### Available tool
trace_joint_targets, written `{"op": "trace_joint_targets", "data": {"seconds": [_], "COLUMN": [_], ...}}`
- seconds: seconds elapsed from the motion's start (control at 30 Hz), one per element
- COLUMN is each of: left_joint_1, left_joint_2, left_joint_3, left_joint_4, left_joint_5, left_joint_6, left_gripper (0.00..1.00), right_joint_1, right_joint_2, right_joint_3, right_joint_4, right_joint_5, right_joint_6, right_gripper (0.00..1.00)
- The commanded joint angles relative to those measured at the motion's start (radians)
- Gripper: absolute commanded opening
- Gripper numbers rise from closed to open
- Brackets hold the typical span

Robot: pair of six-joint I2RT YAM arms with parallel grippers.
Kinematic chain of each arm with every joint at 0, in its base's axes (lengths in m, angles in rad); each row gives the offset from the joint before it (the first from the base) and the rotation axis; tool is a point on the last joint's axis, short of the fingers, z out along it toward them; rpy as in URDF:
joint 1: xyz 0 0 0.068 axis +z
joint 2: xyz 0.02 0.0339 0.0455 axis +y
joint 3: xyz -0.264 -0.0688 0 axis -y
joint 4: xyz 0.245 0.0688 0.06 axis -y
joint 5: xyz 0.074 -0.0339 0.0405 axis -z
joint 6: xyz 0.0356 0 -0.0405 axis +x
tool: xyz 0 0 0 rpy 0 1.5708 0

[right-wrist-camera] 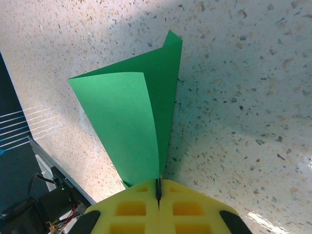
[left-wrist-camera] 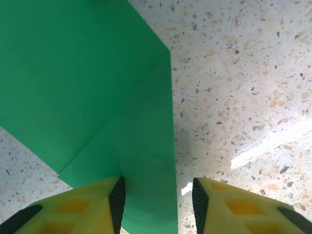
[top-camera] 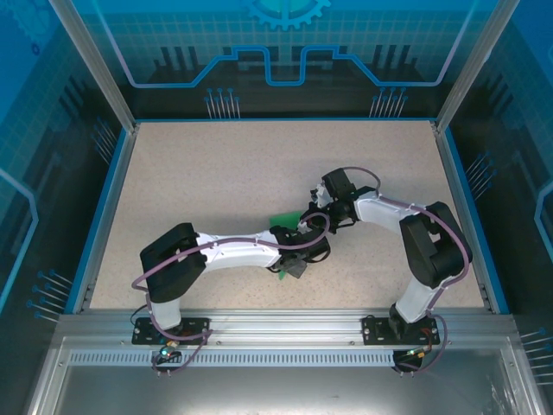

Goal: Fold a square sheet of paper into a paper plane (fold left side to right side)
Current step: Fold the wing for the fifth time at the center of the table.

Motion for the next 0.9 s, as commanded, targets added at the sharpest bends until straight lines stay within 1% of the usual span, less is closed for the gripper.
{"op": "trace_joint_targets", "data": {"seconds": [0.0, 0.23, 0.43, 0.5, 0.57, 0.63, 0.7, 0.8, 0.87], "left_joint_1": [-0.008, -0.008, -0.008, -0.007, -0.003, 0.005, 0.018, 0.051, 0.077], "left_joint_2": [0.018, 0.020, -0.004, -0.016, -0.030, -0.047, -0.070, -0.123, -0.158], "left_joint_3": [0.020, 0.008, -0.005, -0.013, -0.023, -0.037, -0.060, -0.106, -0.142], "left_joint_4": [-0.024, -0.008, 0.018, 0.032, 0.046, 0.068, 0.100, 0.178, 0.238], "left_joint_5": [-0.028, -0.015, 0.005, 0.017, 0.030, 0.054, 0.084, 0.161, 0.228], "left_joint_6": [-0.014, -0.019, -0.018, -0.018, -0.019, -0.024, -0.028, -0.041, -0.049], "left_gripper": [0.38, 0.20, 0.10, 0.08, 0.07, 0.05, 0.05, 0.05, 0.05], "right_joint_1": [0.019, 0.019, 0.019, 0.017, 0.008, -0.009, -0.030, -0.077, -0.111], "right_joint_2": [0.017, 0.022, 0.013, 0.001, -0.025, -0.079, -0.134, -0.228, -0.285], "right_joint_3": [0.027, 0.037, 0.057, 0.070, 0.081, 0.086, 0.082, 0.064, 0.034], "right_joint_4": [-0.029, -0.041, -0.058, -0.070, -0.076, -0.078, -0.081, -0.099, -0.103], "right_joint_5": [-0.002, 0.000, 0.002, 0.011, 0.022, 0.052, 0.080, 0.123, 0.141], "right_joint_6": [0.000, -0.016, -0.042, -0.057, -0.074, -0.087, -0.101, -0.120, -0.133], "right_gripper": [0.00, 0.00, 0.00, 0.08, 0.20, 0.35, 0.48, 0.62, 0.69]}}
